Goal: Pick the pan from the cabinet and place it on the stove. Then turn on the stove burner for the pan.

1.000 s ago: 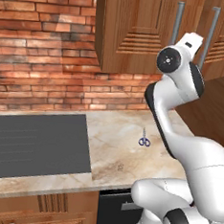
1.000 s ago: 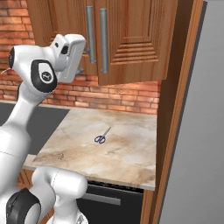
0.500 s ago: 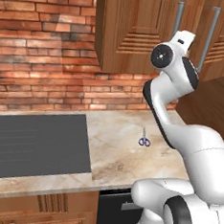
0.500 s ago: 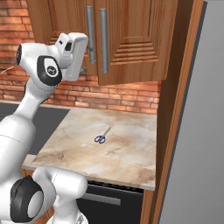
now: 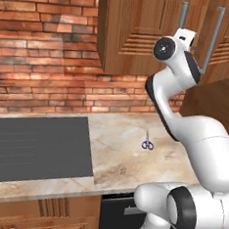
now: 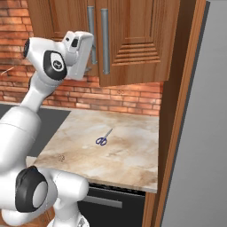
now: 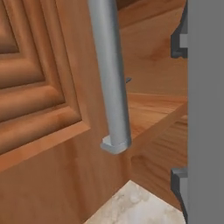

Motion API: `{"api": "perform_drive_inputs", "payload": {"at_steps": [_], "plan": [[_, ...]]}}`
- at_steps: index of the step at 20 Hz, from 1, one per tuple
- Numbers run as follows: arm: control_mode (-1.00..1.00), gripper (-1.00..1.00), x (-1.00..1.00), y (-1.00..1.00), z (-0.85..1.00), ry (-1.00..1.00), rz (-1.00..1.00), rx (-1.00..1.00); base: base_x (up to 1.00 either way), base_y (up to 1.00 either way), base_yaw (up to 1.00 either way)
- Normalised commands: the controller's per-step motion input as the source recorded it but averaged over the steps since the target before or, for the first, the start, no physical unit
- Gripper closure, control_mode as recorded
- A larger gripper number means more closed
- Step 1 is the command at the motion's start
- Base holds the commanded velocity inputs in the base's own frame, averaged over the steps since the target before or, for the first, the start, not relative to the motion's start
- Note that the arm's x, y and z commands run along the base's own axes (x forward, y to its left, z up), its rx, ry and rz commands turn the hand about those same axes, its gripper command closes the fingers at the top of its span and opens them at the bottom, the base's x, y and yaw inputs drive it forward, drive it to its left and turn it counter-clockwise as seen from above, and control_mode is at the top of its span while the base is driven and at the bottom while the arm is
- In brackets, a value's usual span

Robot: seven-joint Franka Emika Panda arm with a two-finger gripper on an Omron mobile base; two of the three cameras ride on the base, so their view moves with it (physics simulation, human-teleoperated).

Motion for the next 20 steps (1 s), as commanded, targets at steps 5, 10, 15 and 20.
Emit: {"api": "perform_drive_inputs", "payload": {"at_steps": [5, 10, 15, 20], "plan": [[-1.0, -1.0, 0.04, -0.24, 0.0, 0.08, 0.0, 0.0, 0.0, 0.0, 0.0], [-1.0, -1.0, 0.11, -0.14, 0.0, 0.06, 0.0, -0.01, 0.0, 0.0, 0.0], [-1.0, -1.0, 0.01, -0.17, 0.0, 0.03, 0.0, 0.0, 0.0, 0.0, 0.0], [-1.0, -1.0, -0.47, -0.26, -0.02, -0.03, -0.02, 0.0, 0.0, 0.0, 0.0]]}}
